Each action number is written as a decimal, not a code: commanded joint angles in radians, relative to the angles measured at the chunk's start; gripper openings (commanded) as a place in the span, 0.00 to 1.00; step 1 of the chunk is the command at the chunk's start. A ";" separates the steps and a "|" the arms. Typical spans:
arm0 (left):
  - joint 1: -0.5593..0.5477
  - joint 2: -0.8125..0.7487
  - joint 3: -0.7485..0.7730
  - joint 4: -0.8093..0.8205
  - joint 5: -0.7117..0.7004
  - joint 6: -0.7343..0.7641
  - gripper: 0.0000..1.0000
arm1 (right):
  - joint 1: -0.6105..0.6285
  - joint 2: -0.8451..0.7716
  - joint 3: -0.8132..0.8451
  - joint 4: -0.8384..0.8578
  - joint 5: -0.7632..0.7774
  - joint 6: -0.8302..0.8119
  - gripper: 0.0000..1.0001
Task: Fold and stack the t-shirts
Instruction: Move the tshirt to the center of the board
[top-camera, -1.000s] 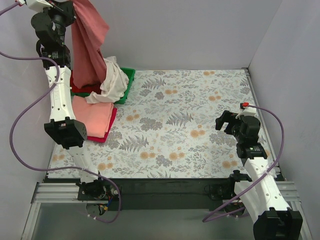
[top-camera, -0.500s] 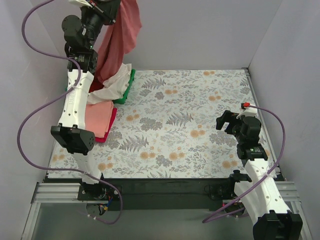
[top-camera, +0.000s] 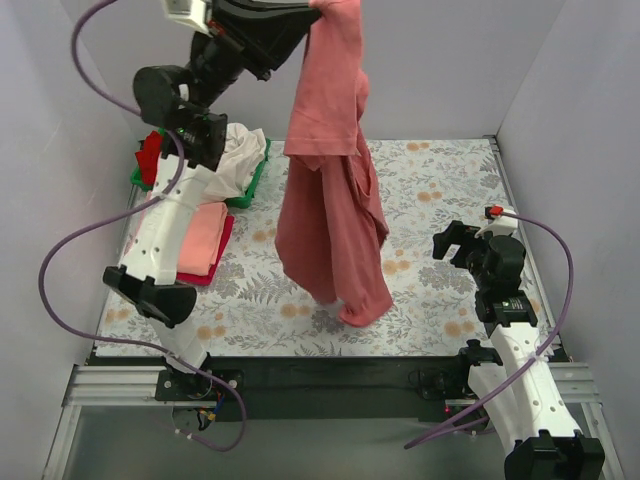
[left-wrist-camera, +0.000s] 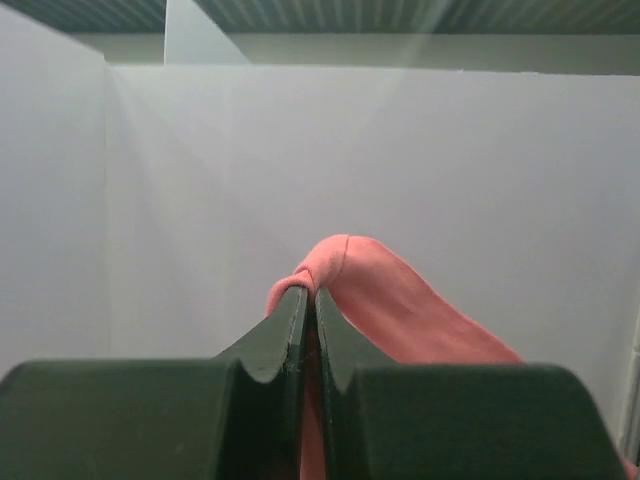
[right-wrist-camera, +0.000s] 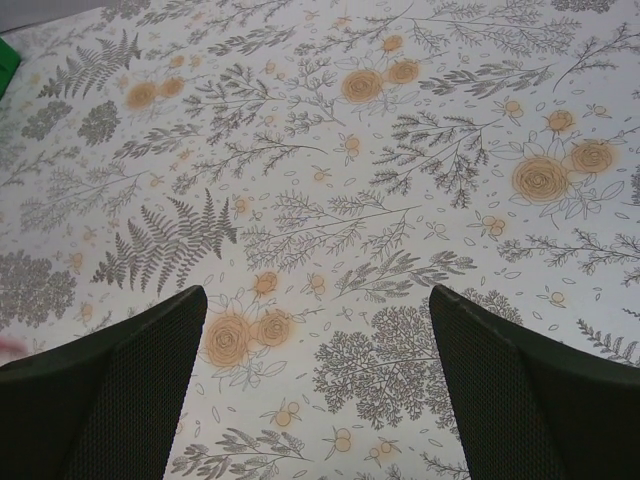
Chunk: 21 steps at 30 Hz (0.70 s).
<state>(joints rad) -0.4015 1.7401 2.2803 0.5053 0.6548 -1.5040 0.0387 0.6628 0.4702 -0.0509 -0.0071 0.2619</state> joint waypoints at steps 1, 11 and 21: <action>-0.042 0.104 -0.053 -0.002 0.037 -0.059 0.00 | -0.005 -0.014 0.025 0.040 0.047 0.003 0.98; -0.053 0.148 -0.510 -0.325 -0.430 0.292 0.00 | -0.005 0.044 0.034 0.037 -0.049 -0.009 0.98; -0.049 0.059 -1.028 -0.294 -0.776 0.363 0.00 | 0.070 0.187 0.053 -0.086 -0.140 0.019 0.98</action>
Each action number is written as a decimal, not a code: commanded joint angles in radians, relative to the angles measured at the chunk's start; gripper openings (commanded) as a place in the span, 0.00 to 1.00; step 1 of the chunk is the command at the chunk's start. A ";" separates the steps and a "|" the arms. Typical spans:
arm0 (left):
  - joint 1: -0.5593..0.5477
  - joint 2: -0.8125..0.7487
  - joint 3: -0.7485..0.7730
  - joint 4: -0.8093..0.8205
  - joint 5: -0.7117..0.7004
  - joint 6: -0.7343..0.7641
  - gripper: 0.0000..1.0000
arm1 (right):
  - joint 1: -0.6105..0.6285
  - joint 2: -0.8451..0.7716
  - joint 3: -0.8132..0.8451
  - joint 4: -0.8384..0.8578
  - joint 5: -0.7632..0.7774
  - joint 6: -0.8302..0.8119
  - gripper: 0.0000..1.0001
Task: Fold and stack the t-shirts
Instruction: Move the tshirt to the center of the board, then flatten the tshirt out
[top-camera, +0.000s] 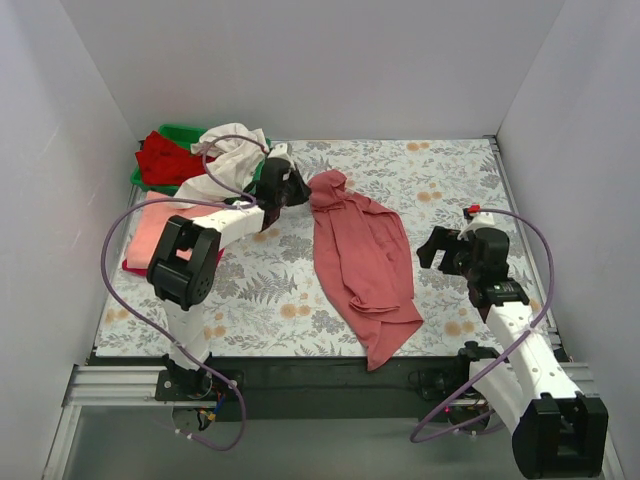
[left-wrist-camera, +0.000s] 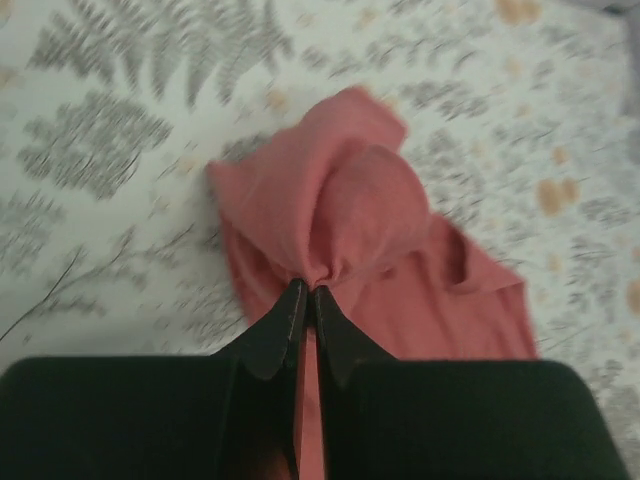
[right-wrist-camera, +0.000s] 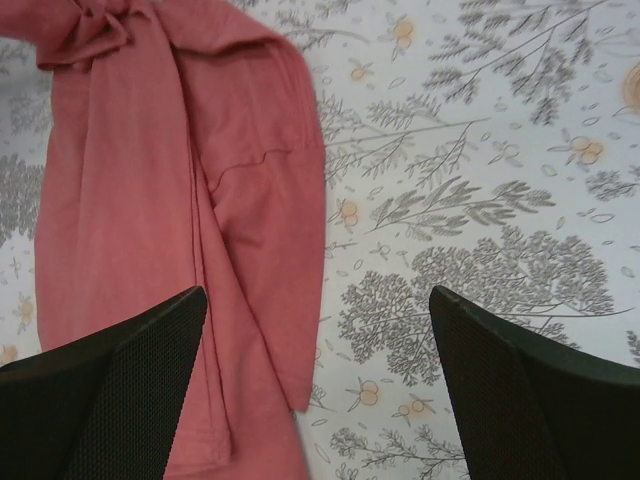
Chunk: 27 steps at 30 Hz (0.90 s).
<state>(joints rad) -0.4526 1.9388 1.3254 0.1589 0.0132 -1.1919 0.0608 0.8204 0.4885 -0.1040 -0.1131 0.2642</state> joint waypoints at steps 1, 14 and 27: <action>0.002 -0.149 -0.089 0.039 -0.143 0.051 0.01 | 0.068 0.042 0.035 -0.036 -0.030 0.021 0.98; 0.000 -0.391 -0.253 -0.144 -0.263 -0.003 0.88 | 0.263 0.160 0.053 -0.117 0.143 0.078 0.98; -0.074 -0.212 -0.166 -0.154 -0.102 -0.061 0.91 | 0.223 0.411 0.265 -0.134 0.371 0.098 0.98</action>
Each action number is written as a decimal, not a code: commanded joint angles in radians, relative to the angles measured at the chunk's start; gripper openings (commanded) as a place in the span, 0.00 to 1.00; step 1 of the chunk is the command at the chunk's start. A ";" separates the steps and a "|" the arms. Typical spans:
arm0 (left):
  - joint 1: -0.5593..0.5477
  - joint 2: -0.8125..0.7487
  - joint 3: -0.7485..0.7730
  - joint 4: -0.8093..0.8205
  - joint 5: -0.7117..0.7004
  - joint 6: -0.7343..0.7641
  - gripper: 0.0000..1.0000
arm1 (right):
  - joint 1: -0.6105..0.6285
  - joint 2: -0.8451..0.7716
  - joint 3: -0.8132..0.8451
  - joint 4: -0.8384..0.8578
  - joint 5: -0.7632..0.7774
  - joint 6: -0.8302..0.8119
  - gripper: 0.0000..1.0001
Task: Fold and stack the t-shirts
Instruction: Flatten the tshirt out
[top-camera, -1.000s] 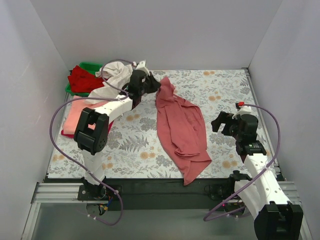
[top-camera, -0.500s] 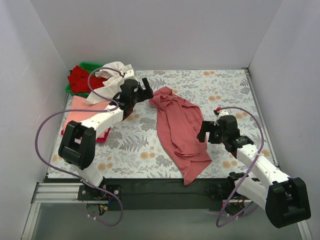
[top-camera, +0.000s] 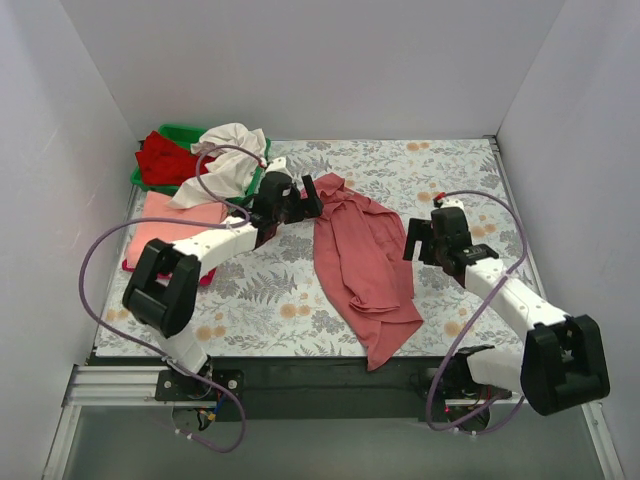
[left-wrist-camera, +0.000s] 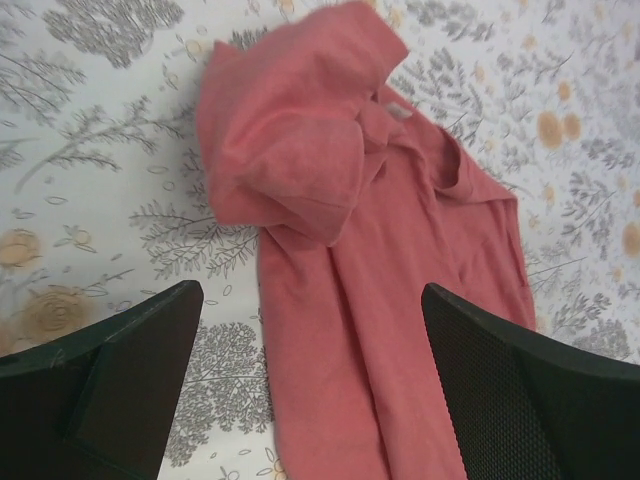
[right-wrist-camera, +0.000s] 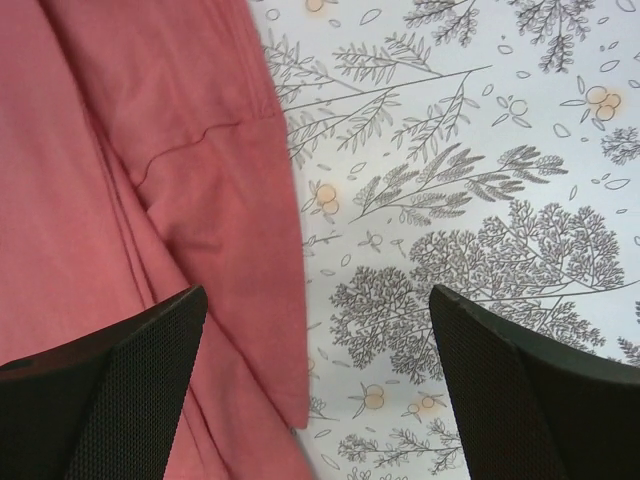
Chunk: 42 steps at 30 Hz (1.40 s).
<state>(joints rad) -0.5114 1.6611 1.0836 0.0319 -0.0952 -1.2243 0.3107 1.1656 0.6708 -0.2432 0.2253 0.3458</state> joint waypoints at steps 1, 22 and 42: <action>-0.015 0.112 0.094 -0.068 -0.021 -0.037 0.91 | -0.031 0.107 0.114 0.007 0.023 0.019 0.98; 0.037 0.309 0.285 -0.152 -0.278 -0.052 0.00 | -0.050 0.302 0.164 0.033 -0.270 -0.120 0.75; 0.065 0.088 0.122 -0.056 -0.219 0.012 0.00 | 0.025 0.399 0.206 0.001 -0.034 -0.067 0.01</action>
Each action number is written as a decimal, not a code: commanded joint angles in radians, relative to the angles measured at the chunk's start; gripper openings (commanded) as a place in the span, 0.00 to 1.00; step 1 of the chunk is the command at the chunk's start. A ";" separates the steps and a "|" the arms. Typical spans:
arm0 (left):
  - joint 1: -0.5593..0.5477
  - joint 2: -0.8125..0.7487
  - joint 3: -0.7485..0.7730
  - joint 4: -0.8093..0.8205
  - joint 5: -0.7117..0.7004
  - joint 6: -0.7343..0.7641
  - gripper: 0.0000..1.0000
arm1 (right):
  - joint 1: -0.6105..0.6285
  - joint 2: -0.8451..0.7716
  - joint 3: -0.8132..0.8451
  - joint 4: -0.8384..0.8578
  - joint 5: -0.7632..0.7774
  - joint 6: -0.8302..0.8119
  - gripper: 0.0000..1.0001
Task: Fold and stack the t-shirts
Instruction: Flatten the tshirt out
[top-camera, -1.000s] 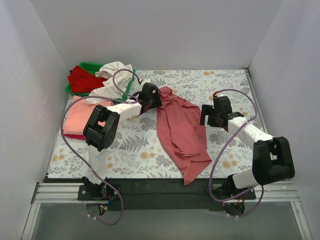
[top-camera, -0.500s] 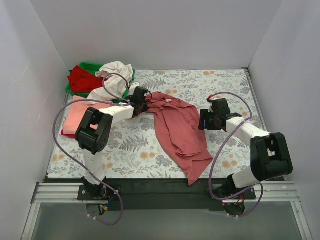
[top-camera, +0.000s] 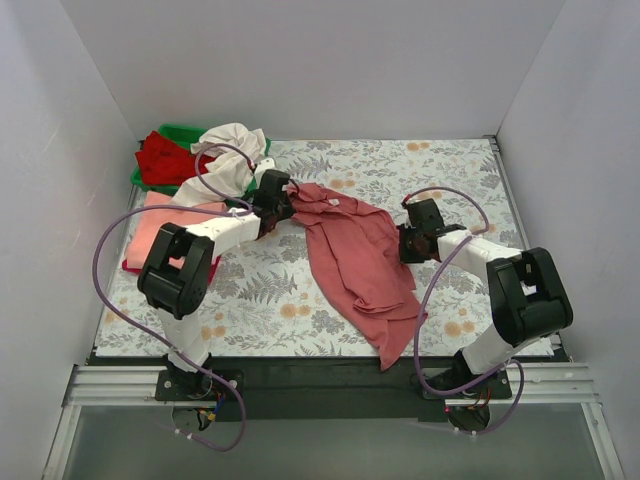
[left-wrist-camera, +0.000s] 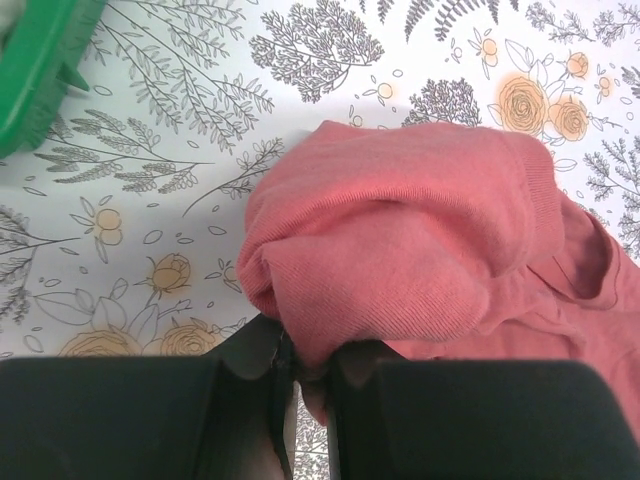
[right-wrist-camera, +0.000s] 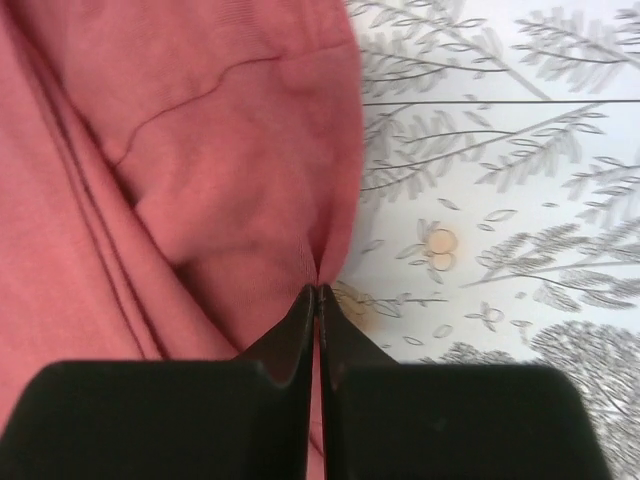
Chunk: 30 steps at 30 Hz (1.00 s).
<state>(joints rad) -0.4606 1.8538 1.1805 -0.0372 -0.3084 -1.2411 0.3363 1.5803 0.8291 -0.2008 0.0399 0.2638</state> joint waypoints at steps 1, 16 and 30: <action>0.019 -0.128 0.030 0.010 -0.015 0.034 0.00 | 0.001 -0.037 0.065 -0.049 0.182 0.012 0.01; 0.022 -0.769 0.093 -0.044 0.025 0.140 0.00 | -0.002 -0.687 0.409 -0.138 0.529 -0.132 0.01; 0.019 -1.157 0.227 -0.087 0.360 0.127 0.00 | -0.002 -0.827 0.892 -0.219 0.411 -0.261 0.01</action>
<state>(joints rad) -0.4473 0.7010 1.3479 -0.1051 -0.0460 -1.1160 0.3408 0.7410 1.6646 -0.4152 0.4377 0.0597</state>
